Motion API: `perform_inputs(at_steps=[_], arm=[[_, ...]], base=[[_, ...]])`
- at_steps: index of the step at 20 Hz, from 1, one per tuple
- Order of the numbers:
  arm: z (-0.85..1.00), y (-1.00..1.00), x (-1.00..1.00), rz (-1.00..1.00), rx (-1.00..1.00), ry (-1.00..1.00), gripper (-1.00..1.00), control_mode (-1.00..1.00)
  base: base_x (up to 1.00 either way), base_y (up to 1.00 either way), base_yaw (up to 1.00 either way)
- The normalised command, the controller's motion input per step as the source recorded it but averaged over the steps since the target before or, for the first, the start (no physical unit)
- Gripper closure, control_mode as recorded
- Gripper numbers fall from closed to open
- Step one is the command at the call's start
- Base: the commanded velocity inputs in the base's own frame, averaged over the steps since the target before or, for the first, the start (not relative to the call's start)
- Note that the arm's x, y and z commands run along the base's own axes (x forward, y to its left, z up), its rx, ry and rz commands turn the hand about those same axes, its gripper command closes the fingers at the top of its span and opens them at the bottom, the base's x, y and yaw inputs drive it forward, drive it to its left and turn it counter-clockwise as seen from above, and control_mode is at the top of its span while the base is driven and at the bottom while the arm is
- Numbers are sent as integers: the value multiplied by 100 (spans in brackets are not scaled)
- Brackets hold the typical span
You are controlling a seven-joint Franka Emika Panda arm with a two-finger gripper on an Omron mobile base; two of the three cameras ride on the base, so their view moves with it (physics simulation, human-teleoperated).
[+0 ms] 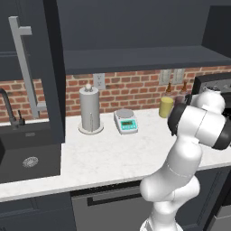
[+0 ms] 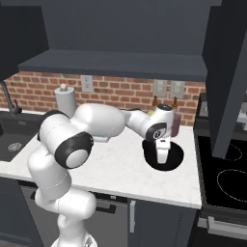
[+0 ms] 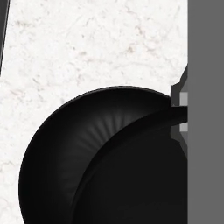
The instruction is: Pick up the bowls on the counter and stack them on top of one another in the open cabinet. Place the smaller bowl on top of the larger bowl.
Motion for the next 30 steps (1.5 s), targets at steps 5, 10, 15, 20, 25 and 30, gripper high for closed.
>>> perform_inputs(at_steps=[5, 10, 15, 20, 25, 30], arm=[[-4, -16, 0, 0, 0, -1, 100, -100], [-21, -6, 0, 0, 0, 0, 100, -100], [-21, 0, 2, 0, 0, 0, 100, -100], [-6, 0, 7, 0, 0, 0, 100, -100], [0, 0, 1, 0, 0, 0, -100, -100], [0, 0, 0, 0, 0, 0, -100, -100]], base=[[0, 0, 0], [0, 0, 0], [0, 0, 0], [0, 0, 0], [0, 0, 0], [0, 0, 0]])
